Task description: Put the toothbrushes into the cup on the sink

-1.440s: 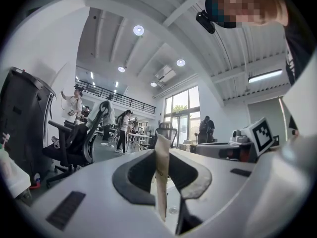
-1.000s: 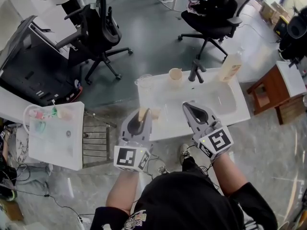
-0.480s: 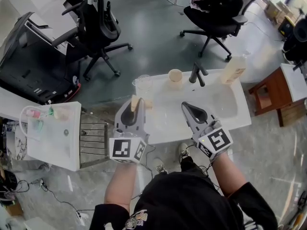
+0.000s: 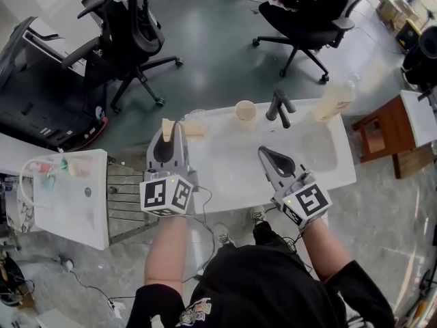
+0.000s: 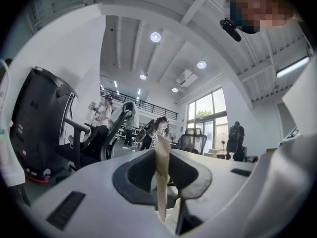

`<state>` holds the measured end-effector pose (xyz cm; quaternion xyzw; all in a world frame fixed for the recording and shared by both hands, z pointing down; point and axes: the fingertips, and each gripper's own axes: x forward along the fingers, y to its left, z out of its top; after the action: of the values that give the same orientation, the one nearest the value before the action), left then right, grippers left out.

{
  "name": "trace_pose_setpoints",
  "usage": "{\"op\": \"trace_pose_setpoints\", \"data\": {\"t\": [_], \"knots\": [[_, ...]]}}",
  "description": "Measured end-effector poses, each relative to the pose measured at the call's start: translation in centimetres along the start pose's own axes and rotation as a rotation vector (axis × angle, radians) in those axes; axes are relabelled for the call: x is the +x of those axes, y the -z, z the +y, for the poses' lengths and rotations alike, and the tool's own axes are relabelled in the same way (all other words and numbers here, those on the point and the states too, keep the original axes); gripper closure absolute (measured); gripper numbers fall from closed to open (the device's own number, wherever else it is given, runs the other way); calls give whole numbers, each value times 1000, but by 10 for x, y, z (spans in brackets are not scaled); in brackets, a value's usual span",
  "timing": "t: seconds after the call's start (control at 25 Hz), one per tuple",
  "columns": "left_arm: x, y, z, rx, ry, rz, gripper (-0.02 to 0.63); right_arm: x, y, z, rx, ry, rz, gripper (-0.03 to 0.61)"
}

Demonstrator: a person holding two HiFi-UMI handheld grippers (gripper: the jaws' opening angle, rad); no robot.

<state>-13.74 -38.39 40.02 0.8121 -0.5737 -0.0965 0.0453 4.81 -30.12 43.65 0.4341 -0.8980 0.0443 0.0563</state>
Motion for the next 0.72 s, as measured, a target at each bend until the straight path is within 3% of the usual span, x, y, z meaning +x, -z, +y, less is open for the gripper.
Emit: {"op": "trace_pose_setpoints", "data": {"t": [0.24,0.72], "knots": [[32,20,26,-3,-51,18,552,11,10,-21,12,11,28,572],[62,102,51,1,-113,150,552,33,30,-31,30,-20,73,572]]}}
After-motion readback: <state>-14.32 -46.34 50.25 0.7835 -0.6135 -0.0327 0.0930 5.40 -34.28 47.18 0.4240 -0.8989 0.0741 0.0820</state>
